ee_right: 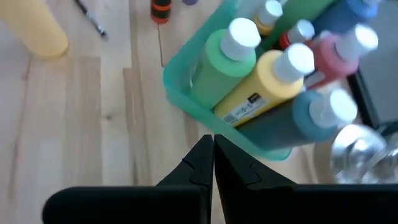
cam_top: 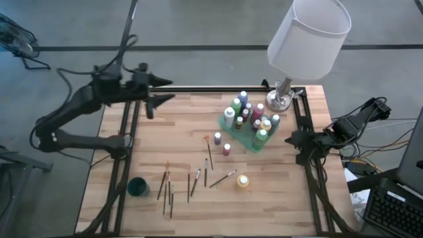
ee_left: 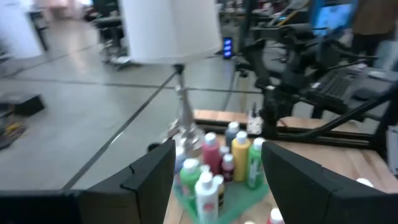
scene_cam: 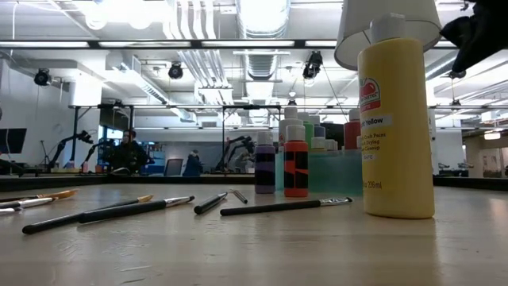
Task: Pick & Place Paint Supplies
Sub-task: Put the small orange paint bottle into the green transparent bin
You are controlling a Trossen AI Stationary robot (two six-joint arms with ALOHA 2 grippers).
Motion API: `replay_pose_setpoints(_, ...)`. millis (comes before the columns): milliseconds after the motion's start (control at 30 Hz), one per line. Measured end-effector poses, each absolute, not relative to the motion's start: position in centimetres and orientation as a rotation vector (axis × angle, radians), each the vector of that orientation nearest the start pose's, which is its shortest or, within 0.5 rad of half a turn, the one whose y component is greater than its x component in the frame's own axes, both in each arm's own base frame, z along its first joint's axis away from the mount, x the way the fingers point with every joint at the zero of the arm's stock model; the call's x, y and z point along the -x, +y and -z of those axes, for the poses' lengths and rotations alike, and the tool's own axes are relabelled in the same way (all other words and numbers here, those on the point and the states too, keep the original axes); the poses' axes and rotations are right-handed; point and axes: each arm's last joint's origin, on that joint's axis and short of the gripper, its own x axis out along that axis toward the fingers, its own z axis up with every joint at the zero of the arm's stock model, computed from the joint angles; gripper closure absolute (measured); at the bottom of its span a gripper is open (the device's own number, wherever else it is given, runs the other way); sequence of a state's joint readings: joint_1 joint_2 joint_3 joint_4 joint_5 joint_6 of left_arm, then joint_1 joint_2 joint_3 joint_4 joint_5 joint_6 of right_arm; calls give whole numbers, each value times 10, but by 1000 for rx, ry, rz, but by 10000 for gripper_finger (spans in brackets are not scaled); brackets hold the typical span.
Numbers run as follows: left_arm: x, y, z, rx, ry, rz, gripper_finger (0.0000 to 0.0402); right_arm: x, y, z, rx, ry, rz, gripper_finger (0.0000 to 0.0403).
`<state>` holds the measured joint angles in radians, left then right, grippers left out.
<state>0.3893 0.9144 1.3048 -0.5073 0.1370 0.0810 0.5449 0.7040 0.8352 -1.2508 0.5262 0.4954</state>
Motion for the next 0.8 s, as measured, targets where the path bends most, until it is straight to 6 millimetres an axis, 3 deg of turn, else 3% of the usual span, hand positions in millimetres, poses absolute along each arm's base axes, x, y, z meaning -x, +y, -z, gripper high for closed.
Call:
replay_pose_setpoints(167, -114, 45, -451, -1, 137, -332, 158, -89, 37, -283, 179, 926, 181, 394)
replay_pose_setpoints(333, -93, 37, -451, 32, 85, -338, 158, -91, 38, -284, 176, 899, 167, 394)
replay_pose_setpoints(633, -64, 27, -415, 64, 43, -413, 158, -114, 47, -304, -331, 591, 239, 394)
replay_pose_setpoints(800, -48, 20, -395, 63, -6, -415, 158, -126, 48, -315, -453, 433, 278, 394)
